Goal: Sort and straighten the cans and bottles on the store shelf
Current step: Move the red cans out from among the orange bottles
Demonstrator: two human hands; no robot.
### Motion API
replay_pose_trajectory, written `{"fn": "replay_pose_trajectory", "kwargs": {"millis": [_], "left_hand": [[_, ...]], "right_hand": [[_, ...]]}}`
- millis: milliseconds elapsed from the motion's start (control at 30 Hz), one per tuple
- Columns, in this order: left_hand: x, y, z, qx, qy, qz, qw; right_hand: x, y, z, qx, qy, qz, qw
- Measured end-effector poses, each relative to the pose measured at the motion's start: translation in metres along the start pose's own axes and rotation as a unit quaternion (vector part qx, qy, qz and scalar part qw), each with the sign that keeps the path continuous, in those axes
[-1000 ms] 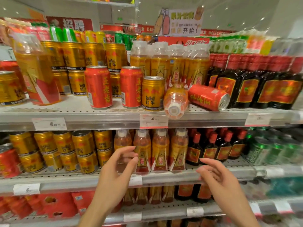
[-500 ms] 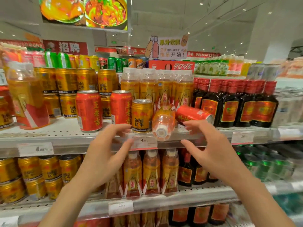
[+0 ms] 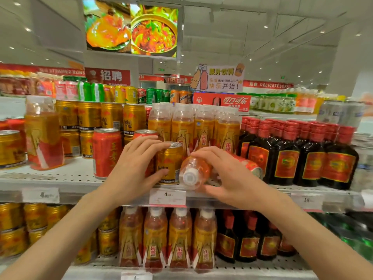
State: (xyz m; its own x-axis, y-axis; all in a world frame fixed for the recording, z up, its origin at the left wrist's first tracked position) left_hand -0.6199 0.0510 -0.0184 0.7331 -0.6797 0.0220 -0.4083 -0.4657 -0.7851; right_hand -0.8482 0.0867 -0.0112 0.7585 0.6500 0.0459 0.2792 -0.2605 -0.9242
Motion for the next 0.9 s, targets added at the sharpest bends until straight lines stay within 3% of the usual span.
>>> {"fn": "replay_pose_trajectory", "kwargs": {"millis": [200, 367, 567, 833, 900], "left_hand": [[-0.001, 0.002, -0.002, -0.008, -0.006, 0.023, 1.000], [0.000, 0.003, -0.002, -0.012, -0.013, 0.034, 0.999], [0.002, 0.005, -0.003, -0.017, -0.007, 0.045, 0.999], [0.000, 0.006, -0.002, -0.012, -0.007, 0.029, 0.999], [-0.002, 0.004, -0.001, -0.011, -0.008, 0.012, 1.000]], "right_hand": [[-0.021, -0.026, -0.018, -0.056, 0.074, -0.132, 0.987], [-0.040, -0.042, -0.038, -0.099, 0.155, -0.166, 0.969], [-0.041, -0.039, -0.055, -0.117, 0.195, -0.223, 0.948], [-0.027, -0.031, -0.057, -0.130, 0.202, -0.183, 0.953], [-0.029, -0.034, -0.055, -0.100, 0.207, -0.165, 0.959]]}}
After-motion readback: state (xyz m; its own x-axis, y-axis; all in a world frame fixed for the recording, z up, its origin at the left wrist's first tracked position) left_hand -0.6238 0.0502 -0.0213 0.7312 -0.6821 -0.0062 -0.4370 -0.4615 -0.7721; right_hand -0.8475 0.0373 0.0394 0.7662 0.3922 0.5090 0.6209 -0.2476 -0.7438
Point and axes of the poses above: each hand's wrist, its own z-axis away from the middle knuckle, its own y-axis out of the palm, x = y × z, the point moved 4 cm from there along -z, towards the middle knuckle, and after that the axes turned 11 degrees about x, right-handed, at the moved point
